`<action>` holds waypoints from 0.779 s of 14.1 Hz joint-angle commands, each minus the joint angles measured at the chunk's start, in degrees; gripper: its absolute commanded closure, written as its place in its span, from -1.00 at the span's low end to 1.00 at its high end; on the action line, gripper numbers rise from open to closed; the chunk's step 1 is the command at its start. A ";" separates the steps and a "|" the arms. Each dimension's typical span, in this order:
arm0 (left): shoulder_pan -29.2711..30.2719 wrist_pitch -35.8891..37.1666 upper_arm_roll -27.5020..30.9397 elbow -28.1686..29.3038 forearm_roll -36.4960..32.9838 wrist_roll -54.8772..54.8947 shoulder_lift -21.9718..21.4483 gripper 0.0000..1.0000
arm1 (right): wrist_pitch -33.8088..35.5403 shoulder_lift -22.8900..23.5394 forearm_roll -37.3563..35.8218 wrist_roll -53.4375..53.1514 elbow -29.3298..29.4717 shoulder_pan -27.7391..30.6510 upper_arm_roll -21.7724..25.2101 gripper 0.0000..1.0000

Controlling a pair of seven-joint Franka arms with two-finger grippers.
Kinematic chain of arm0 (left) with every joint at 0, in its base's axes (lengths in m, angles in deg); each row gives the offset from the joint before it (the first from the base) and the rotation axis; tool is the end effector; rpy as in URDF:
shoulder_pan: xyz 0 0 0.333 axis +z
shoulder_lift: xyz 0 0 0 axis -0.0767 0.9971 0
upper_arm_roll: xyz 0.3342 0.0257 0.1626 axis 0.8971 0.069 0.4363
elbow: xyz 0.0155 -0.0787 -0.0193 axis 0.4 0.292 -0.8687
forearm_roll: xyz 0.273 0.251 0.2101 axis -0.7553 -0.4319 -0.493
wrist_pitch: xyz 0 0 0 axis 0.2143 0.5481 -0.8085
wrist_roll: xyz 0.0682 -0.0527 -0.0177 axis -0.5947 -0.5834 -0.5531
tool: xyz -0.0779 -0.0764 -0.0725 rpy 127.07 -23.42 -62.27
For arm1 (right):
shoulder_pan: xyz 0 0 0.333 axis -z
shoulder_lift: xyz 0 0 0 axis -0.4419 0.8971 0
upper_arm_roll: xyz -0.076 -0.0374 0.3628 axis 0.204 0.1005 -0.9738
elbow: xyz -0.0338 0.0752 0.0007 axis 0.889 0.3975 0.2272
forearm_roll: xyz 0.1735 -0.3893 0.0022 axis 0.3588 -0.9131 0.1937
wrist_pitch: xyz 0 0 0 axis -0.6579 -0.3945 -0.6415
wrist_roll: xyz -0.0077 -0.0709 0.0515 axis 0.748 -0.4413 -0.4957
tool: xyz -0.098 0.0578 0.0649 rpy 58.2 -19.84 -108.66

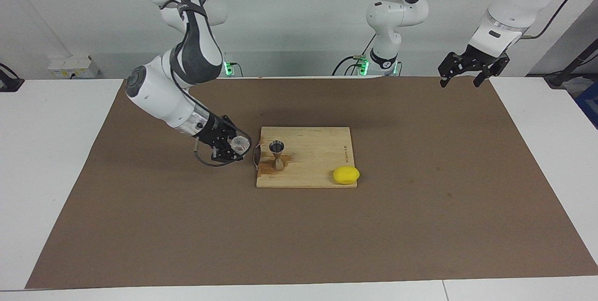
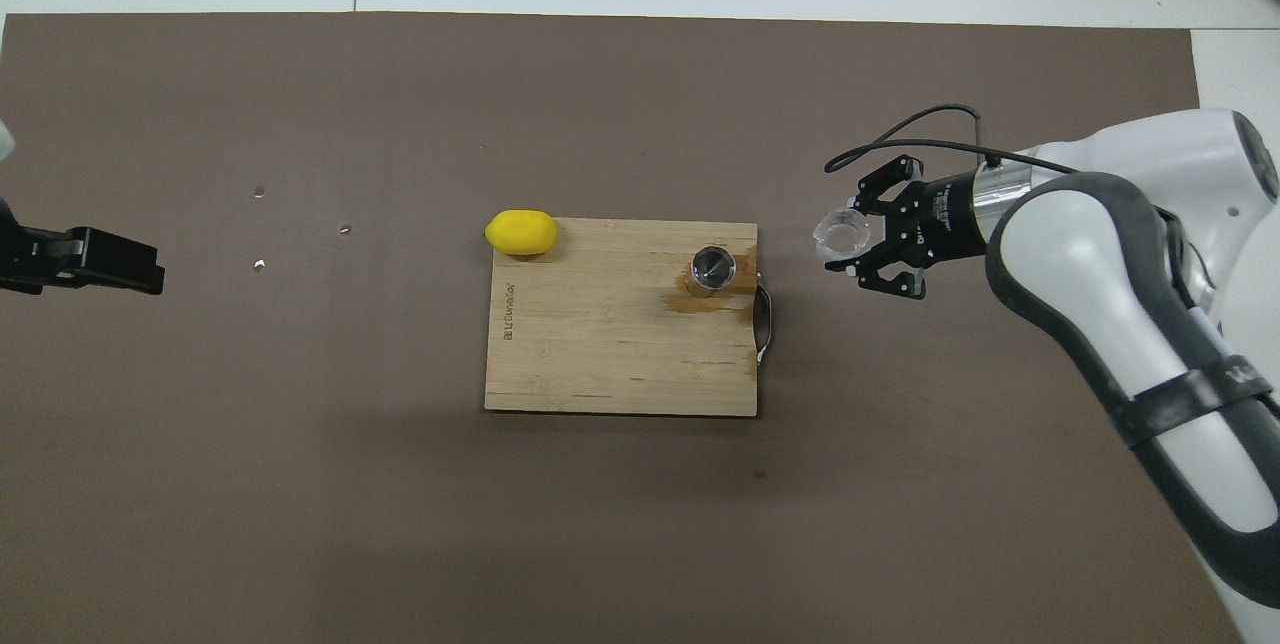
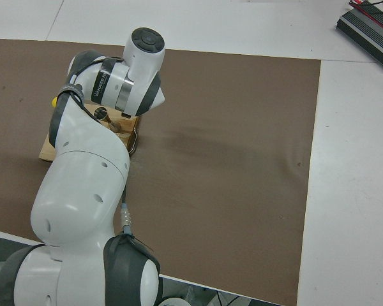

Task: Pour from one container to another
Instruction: 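Lift the clear cup with the right gripper over the steel cup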

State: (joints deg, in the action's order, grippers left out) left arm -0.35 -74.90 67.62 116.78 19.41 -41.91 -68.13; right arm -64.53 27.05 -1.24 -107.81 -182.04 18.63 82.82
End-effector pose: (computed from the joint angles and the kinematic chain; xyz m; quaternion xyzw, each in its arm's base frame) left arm 0.5568 -0.0362 0.6581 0.9993 -0.0329 -0.0182 0.0029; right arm 0.6501 0.1747 0.4312 -0.6995 0.6832 0.1539 0.1426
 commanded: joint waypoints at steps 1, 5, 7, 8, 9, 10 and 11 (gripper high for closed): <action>1.05 0.68 -0.72 -0.03 0.53 0.15 -0.13 -1.00 | 1.72 2.09 -6.41 -2.89 4.06 -1.90 0.00 1.00; 1.05 0.68 -0.72 -0.03 0.53 0.15 -0.05 -1.00 | 5.15 3.93 -12.98 -5.60 7.58 -5.15 -0.09 1.00; 1.05 0.68 -0.72 -0.03 0.53 0.15 -0.13 -1.00 | 5.67 3.93 -14.59 -5.96 7.76 -7.25 0.00 1.00; 1.05 0.68 -0.72 -0.03 0.53 0.15 -0.13 -1.00 | 6.46 3.93 -16.34 -6.05 8.28 -7.96 0.00 1.00; 1.05 0.68 -0.72 0.06 0.53 0.15 -0.13 -1.00 | 7.69 4.37 -18.70 -6.23 9.59 -9.01 -0.09 1.00; 1.05 0.68 -0.72 -0.03 0.53 0.15 -0.13 -1.00 | 8.39 4.81 -20.12 -6.92 10.56 -9.54 -0.09 1.00; 1.05 0.68 -0.72 -0.03 0.53 0.15 -0.13 -1.00 | 8.66 4.99 -21.53 -7.28 11.09 -9.72 -0.09 1.00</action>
State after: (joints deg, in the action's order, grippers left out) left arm -0.35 -74.90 67.62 116.78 19.41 -41.91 -68.12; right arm -57.87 30.36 -19.57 -113.15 -174.40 9.36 82.74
